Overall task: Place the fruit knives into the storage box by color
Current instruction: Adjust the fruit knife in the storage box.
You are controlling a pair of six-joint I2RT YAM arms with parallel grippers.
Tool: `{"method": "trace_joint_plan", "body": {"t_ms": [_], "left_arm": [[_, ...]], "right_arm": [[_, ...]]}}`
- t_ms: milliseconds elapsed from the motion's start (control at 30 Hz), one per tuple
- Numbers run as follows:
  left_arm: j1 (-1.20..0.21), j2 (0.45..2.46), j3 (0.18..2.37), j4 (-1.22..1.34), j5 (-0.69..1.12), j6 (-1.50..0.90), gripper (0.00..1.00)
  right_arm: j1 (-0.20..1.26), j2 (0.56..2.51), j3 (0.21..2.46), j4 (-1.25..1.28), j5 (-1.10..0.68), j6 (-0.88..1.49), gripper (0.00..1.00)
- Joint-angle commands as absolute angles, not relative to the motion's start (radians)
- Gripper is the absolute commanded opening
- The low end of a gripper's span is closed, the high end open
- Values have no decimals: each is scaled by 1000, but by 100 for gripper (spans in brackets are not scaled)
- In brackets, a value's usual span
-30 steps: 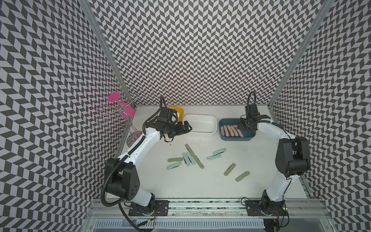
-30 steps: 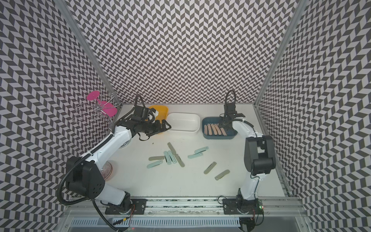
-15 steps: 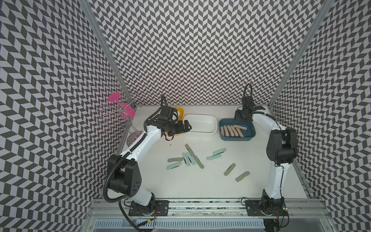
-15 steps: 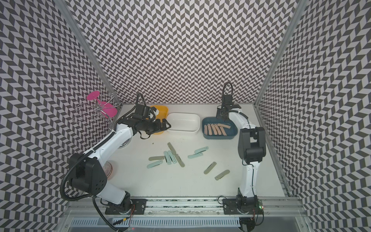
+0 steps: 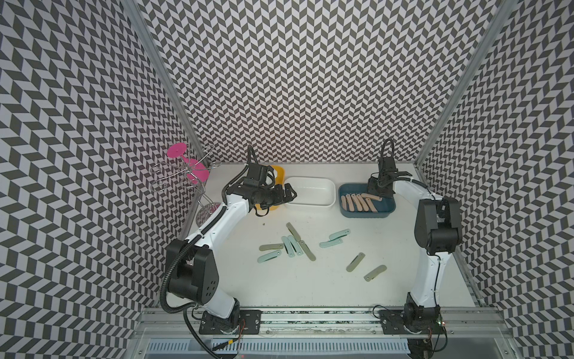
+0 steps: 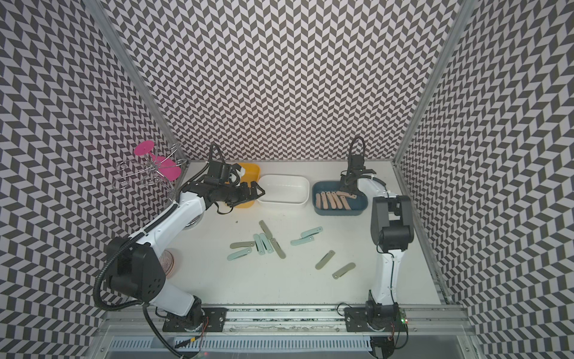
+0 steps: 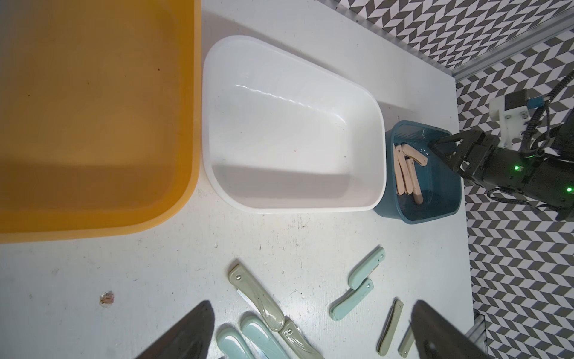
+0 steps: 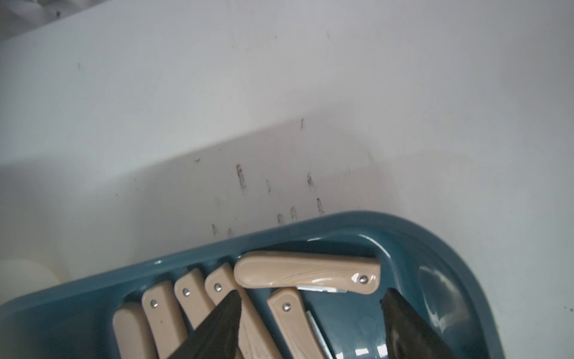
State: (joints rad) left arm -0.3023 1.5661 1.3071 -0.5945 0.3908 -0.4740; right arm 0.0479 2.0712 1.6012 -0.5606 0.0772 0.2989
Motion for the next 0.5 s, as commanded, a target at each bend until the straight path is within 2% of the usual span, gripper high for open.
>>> {"method": "trace_joint_plan", "body": {"t_ms": [0,467], "left_arm": [[-301,1535,1279,-562,404,-486,99],[-302,1535,1248,-550,400,-494,99]], "right_arm": [[38,2098,1605,-487,60,299,71],[37,2160,1612,-450,30,307,71]]}}
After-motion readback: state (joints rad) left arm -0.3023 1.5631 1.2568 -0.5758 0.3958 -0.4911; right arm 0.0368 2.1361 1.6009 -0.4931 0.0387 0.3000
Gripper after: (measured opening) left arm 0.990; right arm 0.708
